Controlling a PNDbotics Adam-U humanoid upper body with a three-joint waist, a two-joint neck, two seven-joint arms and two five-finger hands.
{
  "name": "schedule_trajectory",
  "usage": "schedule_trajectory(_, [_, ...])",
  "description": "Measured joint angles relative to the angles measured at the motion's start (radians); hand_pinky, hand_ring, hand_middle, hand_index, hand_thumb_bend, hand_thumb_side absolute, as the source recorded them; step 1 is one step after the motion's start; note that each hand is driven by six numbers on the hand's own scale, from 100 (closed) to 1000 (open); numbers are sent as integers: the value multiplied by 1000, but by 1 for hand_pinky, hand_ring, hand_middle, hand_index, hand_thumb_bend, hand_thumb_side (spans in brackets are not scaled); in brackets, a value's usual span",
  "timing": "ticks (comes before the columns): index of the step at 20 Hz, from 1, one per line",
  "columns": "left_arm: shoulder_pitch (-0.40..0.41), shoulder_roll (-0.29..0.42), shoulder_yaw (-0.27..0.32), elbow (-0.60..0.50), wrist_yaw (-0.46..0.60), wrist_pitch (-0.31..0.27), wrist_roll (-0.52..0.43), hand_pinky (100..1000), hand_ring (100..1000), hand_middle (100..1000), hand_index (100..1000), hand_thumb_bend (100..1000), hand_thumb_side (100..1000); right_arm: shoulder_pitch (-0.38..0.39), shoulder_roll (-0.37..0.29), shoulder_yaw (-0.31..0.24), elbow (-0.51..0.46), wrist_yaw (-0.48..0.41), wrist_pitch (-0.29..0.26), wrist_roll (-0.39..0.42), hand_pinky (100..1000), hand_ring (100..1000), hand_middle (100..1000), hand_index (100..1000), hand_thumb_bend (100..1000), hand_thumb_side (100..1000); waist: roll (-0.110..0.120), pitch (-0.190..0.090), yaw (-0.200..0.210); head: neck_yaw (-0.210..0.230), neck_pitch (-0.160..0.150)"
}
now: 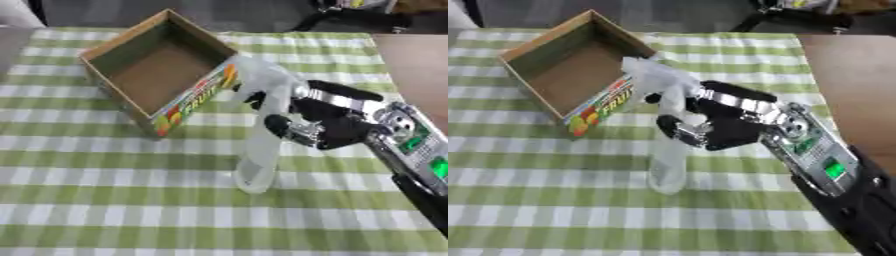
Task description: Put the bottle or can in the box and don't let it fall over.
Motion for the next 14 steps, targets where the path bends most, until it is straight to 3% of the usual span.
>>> schedule_trajectory(14, [0, -1, 0, 0, -3, 0, -3, 934, 843, 944, 857, 120, 857, 18, 35, 35, 0, 34, 43, 15, 979, 1000, 1000, 1000, 100, 635, 0, 6, 2, -2, -5])
